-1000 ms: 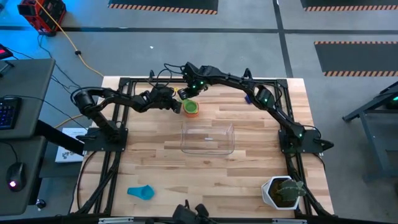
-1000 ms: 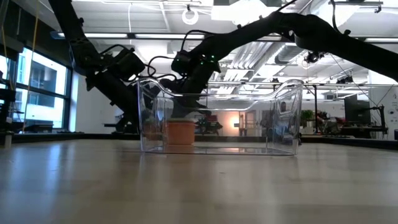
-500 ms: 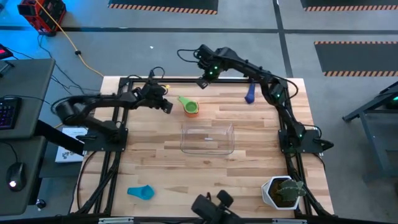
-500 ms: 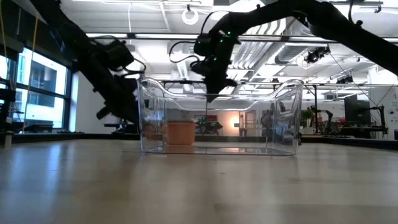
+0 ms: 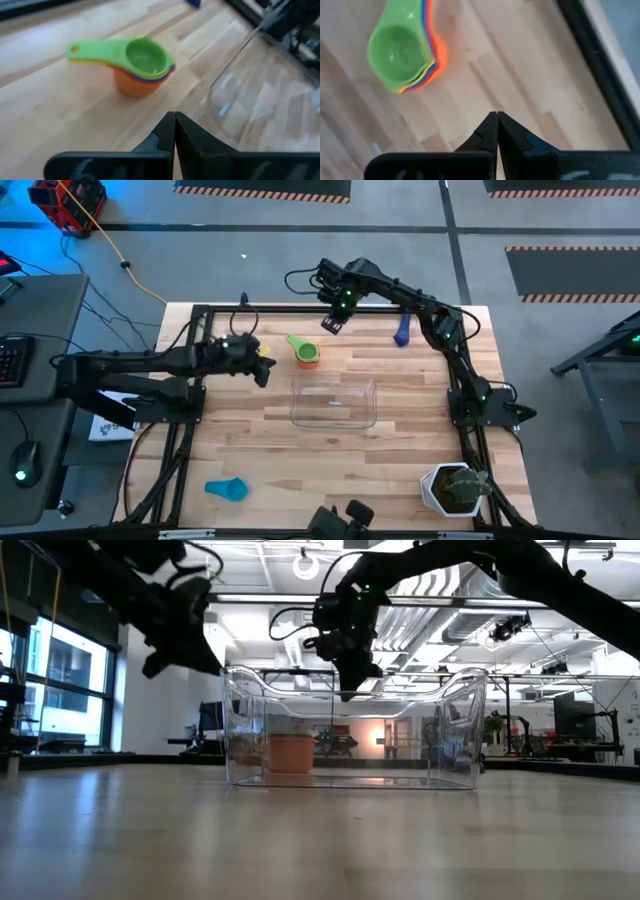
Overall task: Nest measuring cups in basket
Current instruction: Stack the light blue measuring cup on top of the green measuring cup
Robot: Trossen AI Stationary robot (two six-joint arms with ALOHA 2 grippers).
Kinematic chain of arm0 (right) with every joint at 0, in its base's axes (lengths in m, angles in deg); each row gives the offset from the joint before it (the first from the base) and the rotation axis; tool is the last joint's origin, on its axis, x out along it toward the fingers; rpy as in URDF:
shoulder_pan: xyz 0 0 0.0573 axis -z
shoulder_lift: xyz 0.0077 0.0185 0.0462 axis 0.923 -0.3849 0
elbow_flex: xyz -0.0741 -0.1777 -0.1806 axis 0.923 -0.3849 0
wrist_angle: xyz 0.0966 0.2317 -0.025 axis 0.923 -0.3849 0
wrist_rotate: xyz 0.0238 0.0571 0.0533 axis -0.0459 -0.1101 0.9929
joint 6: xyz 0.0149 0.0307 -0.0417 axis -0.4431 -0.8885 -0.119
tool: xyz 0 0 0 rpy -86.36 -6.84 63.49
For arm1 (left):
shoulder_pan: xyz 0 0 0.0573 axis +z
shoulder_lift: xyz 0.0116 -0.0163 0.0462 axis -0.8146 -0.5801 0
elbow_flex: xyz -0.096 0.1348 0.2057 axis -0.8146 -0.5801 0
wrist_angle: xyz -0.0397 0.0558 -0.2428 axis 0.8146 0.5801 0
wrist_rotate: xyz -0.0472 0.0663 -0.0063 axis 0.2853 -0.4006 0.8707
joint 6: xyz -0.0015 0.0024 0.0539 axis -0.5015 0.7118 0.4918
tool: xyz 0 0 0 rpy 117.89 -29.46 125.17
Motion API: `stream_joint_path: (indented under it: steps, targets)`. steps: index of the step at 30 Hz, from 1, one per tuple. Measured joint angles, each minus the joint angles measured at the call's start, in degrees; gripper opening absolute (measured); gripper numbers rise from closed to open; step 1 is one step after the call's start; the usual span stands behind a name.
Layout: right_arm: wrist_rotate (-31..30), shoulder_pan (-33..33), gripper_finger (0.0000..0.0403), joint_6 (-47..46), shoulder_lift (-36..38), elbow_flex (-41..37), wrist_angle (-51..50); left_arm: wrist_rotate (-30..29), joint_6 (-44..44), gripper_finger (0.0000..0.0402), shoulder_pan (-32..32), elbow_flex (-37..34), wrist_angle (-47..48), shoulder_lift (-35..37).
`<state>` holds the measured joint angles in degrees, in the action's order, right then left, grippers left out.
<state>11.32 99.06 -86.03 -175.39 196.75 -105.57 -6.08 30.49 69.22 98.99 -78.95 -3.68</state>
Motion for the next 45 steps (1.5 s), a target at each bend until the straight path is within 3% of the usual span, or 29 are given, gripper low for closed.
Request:
stream_joint_path:
  steps: [4,6,8,11,16,22,27,32,38,45]
  targets:
    - [0.22,-1.44,0.0,1.92,0.74,-0.87,-2.26,-5.83,-2.62,0.0,-4.05,0.0,1.75,3.84]
    - [0.23,-2.0,0.0,2.03,3.84,-5.43,-0.1,-6.84,-2.61,0.0,-5.48,0.0,2.58,5.82]
    - [0.14,-2.34,0.0,0.86,9.6,-14.47,5.6,-7.87,-2.61,0.0,-6.5,0.0,3.13,7.97]
    - [1.39,-2.26,0.0,-3.27,22.11,-33.99,17.5,-9.87,-2.29,0.0,-7.64,0.0,3.47,11.06]
    - [6.75,-4.24,0.0,-13.65,42.96,-62.18,36.65,-10.81,5.31,0.0,-8.13,0.0,-0.17,14.11]
    - [4.14,-10.97,0.0,-25.52,61.09,-80.28,56.3,-6.53,10.6,0.0,-8.11,0.0,-7.42,13.83]
    - [-2.79,-16.96,0.0,-31.95,71.18,-87.44,64.82,-3.96,12.22,0.0,-8.11,0.0,-10.91,12.71]
    - [-8.05,-20.98,0.0,-32.41,77.25,-91.0,65.45,-3.89,9.43,0.0016,-8.14,0.41,-13.76,10.78]
    - [-8.24,-22.93,0.0,-30.96,80.14,-93.56,64.03,-4.33,4.49,0.0098,-12.34,7.74,-14.41,6.98]
    - [-7.91,-23.52,0.0,-27.11,80.37,-93.81,62.1,-6.89,9.32,0.0203,-22.94,24.95,-9.2,-5.93]
